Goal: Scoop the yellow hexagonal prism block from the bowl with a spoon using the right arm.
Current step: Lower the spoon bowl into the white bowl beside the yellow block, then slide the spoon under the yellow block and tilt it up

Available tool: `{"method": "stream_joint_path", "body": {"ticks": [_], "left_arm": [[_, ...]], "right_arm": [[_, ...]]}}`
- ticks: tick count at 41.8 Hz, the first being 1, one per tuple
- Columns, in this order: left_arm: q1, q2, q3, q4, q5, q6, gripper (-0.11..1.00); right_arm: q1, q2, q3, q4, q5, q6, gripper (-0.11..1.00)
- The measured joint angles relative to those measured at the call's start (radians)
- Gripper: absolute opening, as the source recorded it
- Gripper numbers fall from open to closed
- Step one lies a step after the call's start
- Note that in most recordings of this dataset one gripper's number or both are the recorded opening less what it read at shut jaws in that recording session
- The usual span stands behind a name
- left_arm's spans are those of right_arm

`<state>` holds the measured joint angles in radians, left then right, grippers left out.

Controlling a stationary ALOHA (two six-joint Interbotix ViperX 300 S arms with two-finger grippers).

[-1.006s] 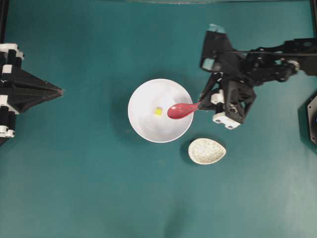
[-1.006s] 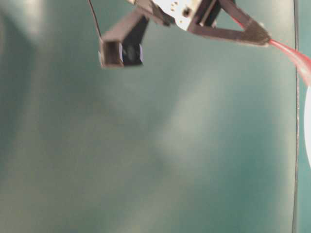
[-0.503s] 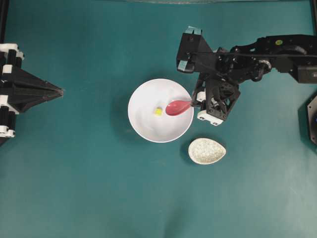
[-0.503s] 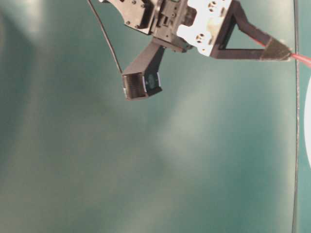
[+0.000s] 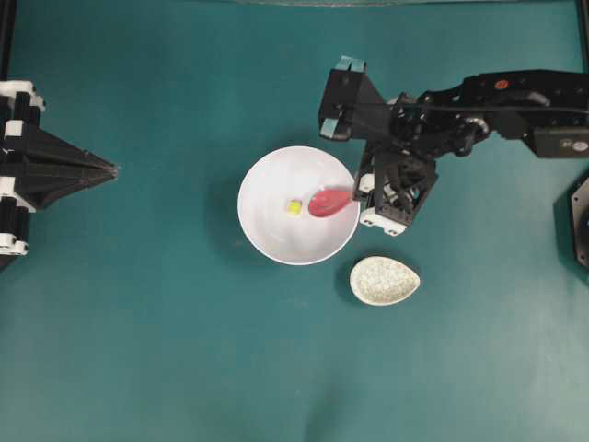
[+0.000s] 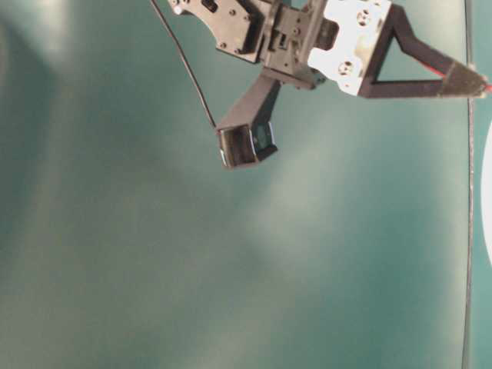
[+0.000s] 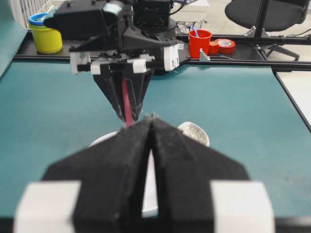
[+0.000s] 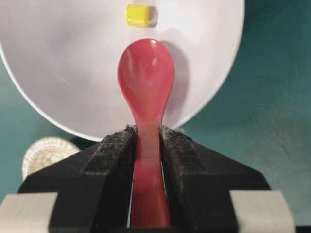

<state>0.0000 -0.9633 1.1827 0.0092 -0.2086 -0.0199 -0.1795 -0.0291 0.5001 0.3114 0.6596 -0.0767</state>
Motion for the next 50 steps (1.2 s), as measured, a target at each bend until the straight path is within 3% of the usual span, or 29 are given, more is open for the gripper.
{"method": "stream_joint_path", "body": {"ticks": [21,36,50], "left_arm": [[0.0,0.0,0.0,0.0,0.0,0.002,0.0],[0.0,0.0,0.0,0.0,0.0,0.002,0.0],[0.0,0.0,0.0,0.0,-0.002,0.0,0.0]], "right_arm": [[0.021,0.081,-0.052,0.0,-0.075,0.002,0.23],[0.02,0.089,-0.063,0.0,-0.193,0.002,0.23],[0.021,0.089,-0.066,0.0,-0.219,0.0,0.23]]}}
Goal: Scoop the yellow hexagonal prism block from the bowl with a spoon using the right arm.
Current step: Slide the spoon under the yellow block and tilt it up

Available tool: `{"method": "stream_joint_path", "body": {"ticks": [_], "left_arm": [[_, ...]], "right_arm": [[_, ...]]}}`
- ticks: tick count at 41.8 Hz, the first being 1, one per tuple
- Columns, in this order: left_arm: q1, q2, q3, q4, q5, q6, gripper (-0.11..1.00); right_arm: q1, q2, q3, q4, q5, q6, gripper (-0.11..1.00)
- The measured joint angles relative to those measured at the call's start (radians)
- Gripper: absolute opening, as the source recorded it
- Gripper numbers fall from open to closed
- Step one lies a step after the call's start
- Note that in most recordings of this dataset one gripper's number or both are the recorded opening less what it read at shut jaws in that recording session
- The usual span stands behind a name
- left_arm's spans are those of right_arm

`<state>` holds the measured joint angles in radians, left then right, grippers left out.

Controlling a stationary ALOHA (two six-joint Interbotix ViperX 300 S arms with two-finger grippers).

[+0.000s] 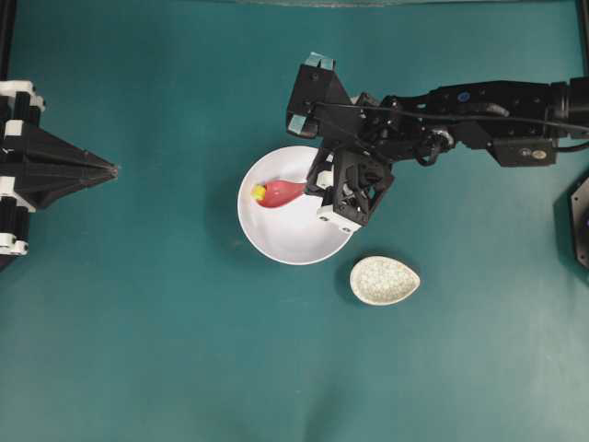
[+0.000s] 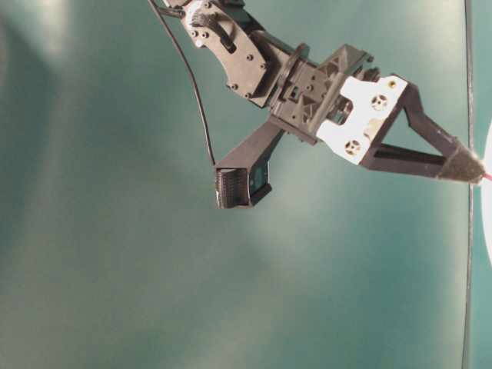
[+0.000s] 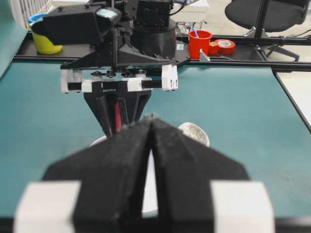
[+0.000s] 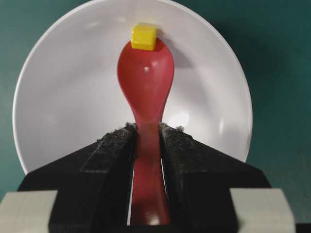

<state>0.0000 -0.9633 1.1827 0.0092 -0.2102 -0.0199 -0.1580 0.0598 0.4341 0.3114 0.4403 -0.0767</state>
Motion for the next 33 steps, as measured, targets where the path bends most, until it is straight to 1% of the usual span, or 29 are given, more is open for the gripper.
{"method": "stream_joint_path", "body": {"ticks": [22,28,33], "left_arm": [[0.0,0.002,0.0,-0.002,0.0,0.002,0.0],[0.0,0.0,0.0,0.0,0.0,0.002,0.0],[0.0,0.0,0.0,-0.002,0.0,0.002,0.0]], "right_arm": [[0.003,-0.025,-0.002,0.0,-0.012,-0.008,0.23],[0.014,-0.048,0.02,0.0,-0.048,-0.014,0.23],[0.029,-0.087,0.054,0.0,-0.117,-0.029,0.23]]}}
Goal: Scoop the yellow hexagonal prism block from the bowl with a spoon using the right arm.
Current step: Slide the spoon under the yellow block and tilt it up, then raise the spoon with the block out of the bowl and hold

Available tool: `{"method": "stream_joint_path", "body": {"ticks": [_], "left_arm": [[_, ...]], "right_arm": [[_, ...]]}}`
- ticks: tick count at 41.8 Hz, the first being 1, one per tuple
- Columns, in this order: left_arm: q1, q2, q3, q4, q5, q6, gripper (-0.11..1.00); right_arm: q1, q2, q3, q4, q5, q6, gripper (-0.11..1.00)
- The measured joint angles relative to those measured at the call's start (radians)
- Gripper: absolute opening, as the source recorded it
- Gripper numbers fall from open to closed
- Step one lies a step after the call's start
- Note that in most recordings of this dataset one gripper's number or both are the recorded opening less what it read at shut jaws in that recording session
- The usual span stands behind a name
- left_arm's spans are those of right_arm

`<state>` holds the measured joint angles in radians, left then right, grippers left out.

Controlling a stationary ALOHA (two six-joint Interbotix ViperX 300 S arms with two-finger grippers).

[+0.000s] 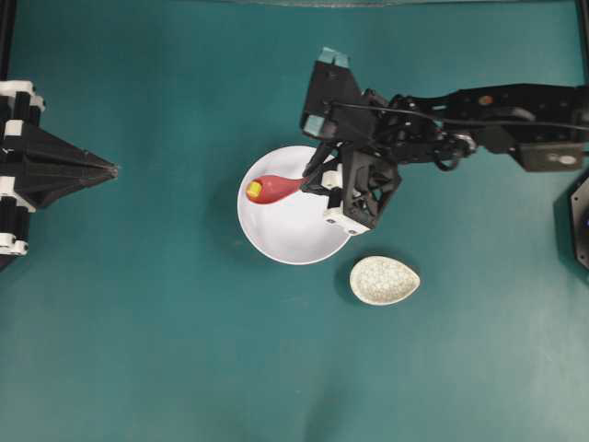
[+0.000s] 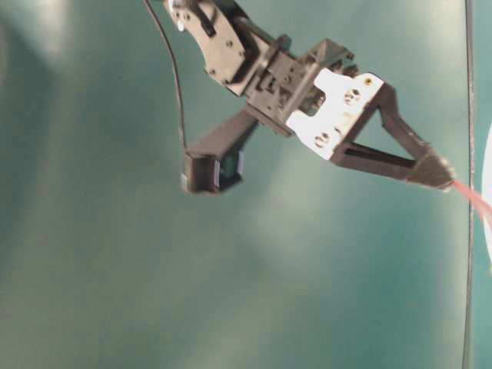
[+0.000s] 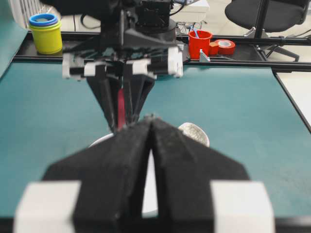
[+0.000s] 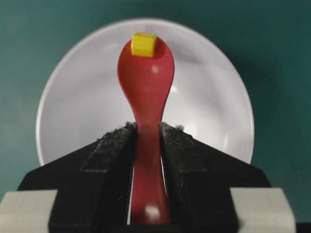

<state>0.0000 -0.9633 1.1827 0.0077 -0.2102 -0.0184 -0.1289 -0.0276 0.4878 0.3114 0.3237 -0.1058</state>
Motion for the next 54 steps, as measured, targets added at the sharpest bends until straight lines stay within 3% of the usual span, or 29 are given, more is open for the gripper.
{"method": "stream_joint_path", "body": {"ticks": [9,22,54], "left_arm": [[0.0,0.0,0.0,0.0,0.0,-0.002,0.0],[0.0,0.002,0.0,0.0,0.0,0.0,0.0],[0.0,0.0,0.0,0.002,0.0,-0.006,0.0]], "right_arm": [[0.058,-0.126,0.104,-0.014,-0.219,-0.049,0.23],[0.087,-0.325,0.273,-0.014,-0.445,-0.046,0.23],[0.087,-0.393,0.302,-0.012,-0.436,-0.04,0.23]]}}
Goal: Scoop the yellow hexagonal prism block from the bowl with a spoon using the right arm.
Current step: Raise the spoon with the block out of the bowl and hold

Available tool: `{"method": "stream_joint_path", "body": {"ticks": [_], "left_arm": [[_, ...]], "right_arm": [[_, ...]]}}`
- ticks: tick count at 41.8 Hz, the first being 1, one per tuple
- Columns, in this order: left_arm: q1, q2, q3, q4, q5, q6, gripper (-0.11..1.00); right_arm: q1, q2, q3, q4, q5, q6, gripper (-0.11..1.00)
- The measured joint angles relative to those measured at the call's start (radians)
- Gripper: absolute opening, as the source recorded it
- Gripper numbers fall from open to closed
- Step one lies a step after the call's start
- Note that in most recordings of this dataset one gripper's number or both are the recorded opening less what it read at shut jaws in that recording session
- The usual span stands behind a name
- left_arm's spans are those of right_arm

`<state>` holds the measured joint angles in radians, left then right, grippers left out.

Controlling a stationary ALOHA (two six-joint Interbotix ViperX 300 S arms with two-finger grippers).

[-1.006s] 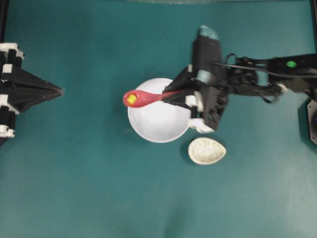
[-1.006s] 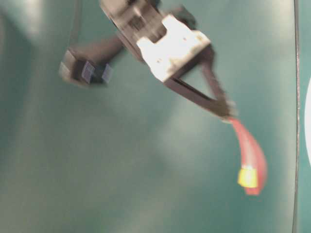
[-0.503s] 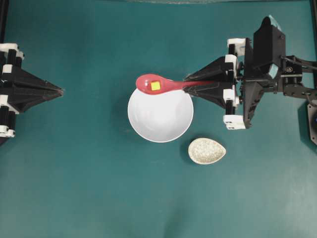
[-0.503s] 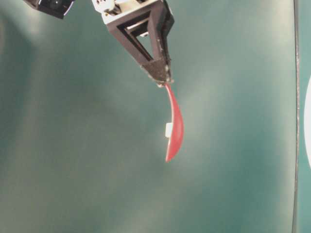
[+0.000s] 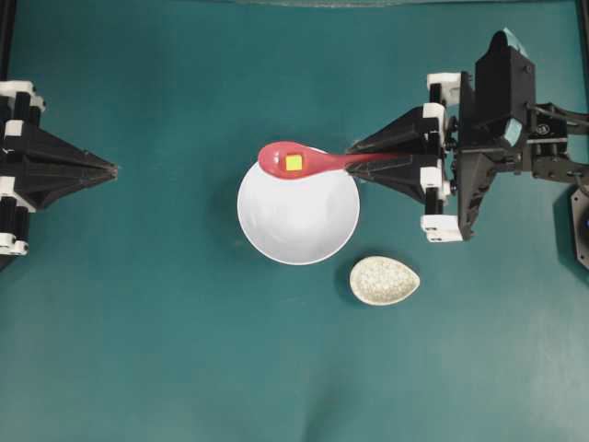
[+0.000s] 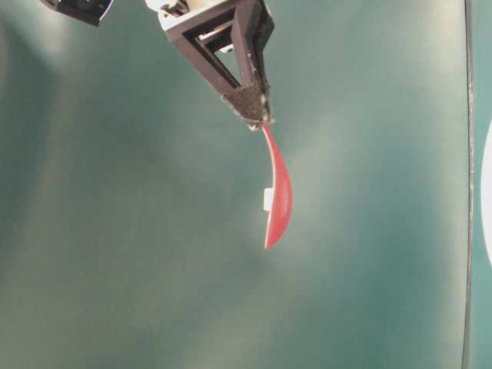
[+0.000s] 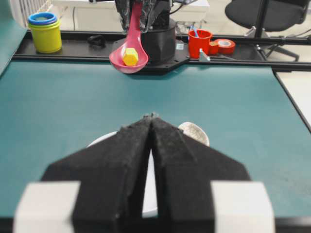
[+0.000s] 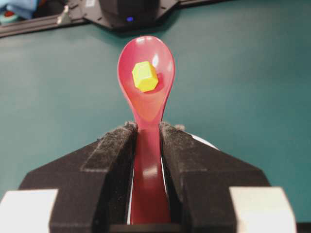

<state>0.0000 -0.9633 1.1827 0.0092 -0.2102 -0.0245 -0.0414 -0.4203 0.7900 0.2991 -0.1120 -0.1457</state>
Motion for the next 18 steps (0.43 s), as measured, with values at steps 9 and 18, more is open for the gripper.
{"method": "stream_joint_path", "body": {"ticks": [9,18], "left_arm": [[0.0,0.0,0.0,-0.002,0.0,0.002,0.0],[0.0,-0.003,0.0,0.0,0.0,0.002,0.0]], "right_arm": [[0.0,0.0,0.0,0.002,0.003,0.0,0.23],[0.0,0.0,0.0,0.0,0.003,-0.006,0.23]]}}
